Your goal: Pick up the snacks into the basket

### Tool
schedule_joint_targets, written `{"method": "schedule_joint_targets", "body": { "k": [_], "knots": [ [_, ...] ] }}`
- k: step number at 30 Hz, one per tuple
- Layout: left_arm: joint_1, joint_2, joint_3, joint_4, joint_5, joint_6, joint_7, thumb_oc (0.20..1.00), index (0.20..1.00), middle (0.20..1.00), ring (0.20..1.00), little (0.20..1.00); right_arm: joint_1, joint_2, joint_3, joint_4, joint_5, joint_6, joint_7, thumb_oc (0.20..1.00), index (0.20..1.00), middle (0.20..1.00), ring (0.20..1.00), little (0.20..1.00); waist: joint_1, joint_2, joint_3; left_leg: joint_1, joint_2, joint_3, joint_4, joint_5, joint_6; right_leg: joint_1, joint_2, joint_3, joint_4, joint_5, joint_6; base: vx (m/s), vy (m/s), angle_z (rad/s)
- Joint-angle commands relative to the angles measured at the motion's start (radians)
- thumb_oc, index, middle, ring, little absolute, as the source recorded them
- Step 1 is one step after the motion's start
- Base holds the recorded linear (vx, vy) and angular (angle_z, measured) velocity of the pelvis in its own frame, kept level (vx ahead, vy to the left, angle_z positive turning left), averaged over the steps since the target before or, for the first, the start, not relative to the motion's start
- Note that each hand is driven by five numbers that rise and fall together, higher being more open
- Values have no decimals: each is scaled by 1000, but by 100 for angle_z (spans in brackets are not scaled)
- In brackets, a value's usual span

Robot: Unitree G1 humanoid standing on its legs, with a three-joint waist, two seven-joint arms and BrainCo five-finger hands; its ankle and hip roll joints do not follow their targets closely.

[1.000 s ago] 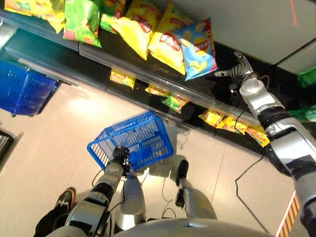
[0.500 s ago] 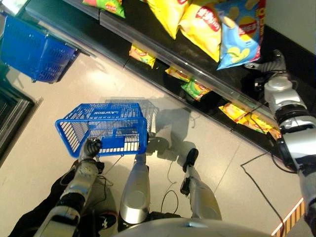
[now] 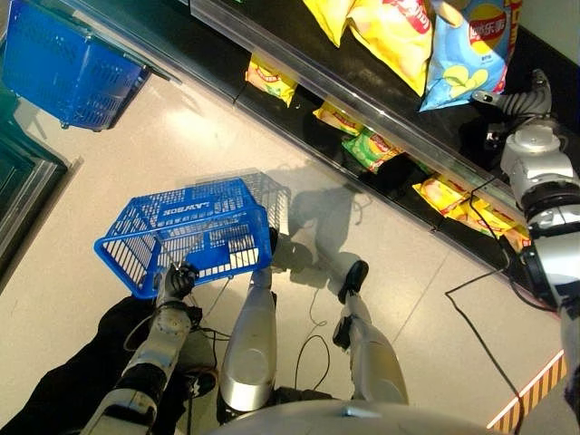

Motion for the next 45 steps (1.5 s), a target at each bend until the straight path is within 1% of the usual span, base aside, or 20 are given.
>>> {"method": "schedule_joint_targets", "body": {
  "k": [1, 2, 4, 9, 11, 14, 21, 24, 28, 29, 31, 36, 42, 45],
  "knots": [
    [51, 21, -103, -4, 39, 3, -8, 200, 200, 200, 200, 200, -66, -17, 60, -66, 73, -32, 96, 1000, 1000, 1000, 1000, 1000, 42, 40, 32, -25, -81, 13, -35, -5, 16, 2, -77, 15, 5, 37, 117, 0, 0, 0],
    [43, 27, -108, -2, 38, -1, -20, 200, 200, 200, 200, 200, -71, -19, 81, -63, 83, -26, 141, 1000, 1000, 1000, 1000, 1000, 43, 42, 32, -27, -81, 14, -36, -5, 12, 0, -79, 10, 5, 37, 118, 0, 0, 0],
    [35, 35, -116, 1, 38, -3, -28, 200, 200, 200, 200, 200, -91, -28, 102, -53, 87, -23, 162, 1000, 1000, 1000, 1000, 1000, 45, 43, 32, -29, -80, 14, -36, -4, 9, 0, -81, 6, 5, 36, 119, 5, -15, 0],
    [32, 43, -127, -10, 46, -2, -35, 200, 200, 200, 200, 200, -146, -43, 162, -63, 58, -24, 175, 1000, 1000, 1000, 1000, 1000, 41, 40, 32, -35, -76, 14, -37, 0, 4, -5, -79, -2, 5, 38, 121, 3, -15, 1],
    [27, 48, -137, -10, 50, -2, -39, 200, 200, 200, 200, 200, -184, -50, 206, -74, 34, -23, 187, 1000, 1000, 1000, 1000, 1000, 39, 32, 32, -36, -72, 13, -37, 1, 2, -5, -77, -7, 5, 39, 122, 3, -19, 1],
    [16, 53, -146, -1, 52, 0, -41, 200, 200, 200, 200, 200, -235, -44, 251, -74, 25, -24, 191, 1000, 1000, 1000, 1000, 1000, 36, 25, 32, -38, -69, 8, -37, 3, 1, -5, -75, -9, 5, 39, 121, 1, -11, 0],
    [-12, 60, -167, 33, 55, 5, -48, 200, 200, 200, 200, 200, -287, -24, 317, -104, 6, -23, 208, 1000, 1000, 1000, 1000, 1000, 38, 13, 32, -39, -66, -3, -38, 4, 0, 2, -75, -21, 5, 37, 122, 10, -29, 4],
    [-25, 58, -177, 49, 54, 5, -46, 200, 200, 200, 200, 200, -312, -10, 317, -99, 22, -26, 193, 1000, 1000, 1000, 1000, 1000, 38, 11, 32, -40, -67, -4, -38, 5, -2, 4, -76, -26, 5, 38, 124, 9, -8, 8],
    [-20, 50, -176, 57, 51, 8, -40, 200, 200, 200, 200, 200, -303, 33, 264, -103, 53, -41, 142, 1000, 1000, 1000, 1000, 1000, 41, 12, 32, -37, -71, -4, -38, 1, 0, 8, -78, -29, 5, 37, 125, 10, -1, 4],
    [-19, 46, -176, 59, 51, 10, -37, 200, 200, 200, 200, 200, -288, 49, 243, -110, 55, -47, 125, 489, 489, 489, 489, 489, 41, 14, 31, -37, -71, -5, -38, 1, 0, 10, -79, -31, 5, 37, 124, 0, 0, 0],
    [-20, 42, -178, 63, 56, 12, -35, 200, 200, 200, 200, 200, -265, 71, 217, -114, 39, -51, 105, 200, 200, 200, 200, 200, 43, 19, 29, -36, -72, -7, -38, 1, 0, 13, -81, -33, 5, 35, 125, 0, 0, 0],
    [-22, 36, -183, 73, 63, 14, -31, 200, 200, 200, 200, 200, -205, 96, 158, -94, 14, -55, 79, 200, 200, 200, 200, 200, 50, 34, 22, -37, -77, -15, -38, -1, 1, 20, -88, -45, 5, 32, 126, -2, 0, 1],
    [-17, 29, -183, 68, 71, 14, -31, 200, 200, 200, 200, 200, -100, 106, 68, -78, 37, -59, 63, 200, 200, 200, 200, 200, 52, 52, 17, -25, -84, -19, -38, -6, 2, 30, -94, -50, 5, 29, 126, -16, 14, 6],
    [-12, 26, -178, 67, 71, 14, -33, 200, 200, 200, 200, 200, -48, 109, 28, -77, 52, -63, 58, 200, 200, 200, 200, 200, 45, 60, 16, -16, -86, -16, -38, -9, 3, 34, -96, -46, 5, 30, 124, -25, 11, 6]
  ]
}}
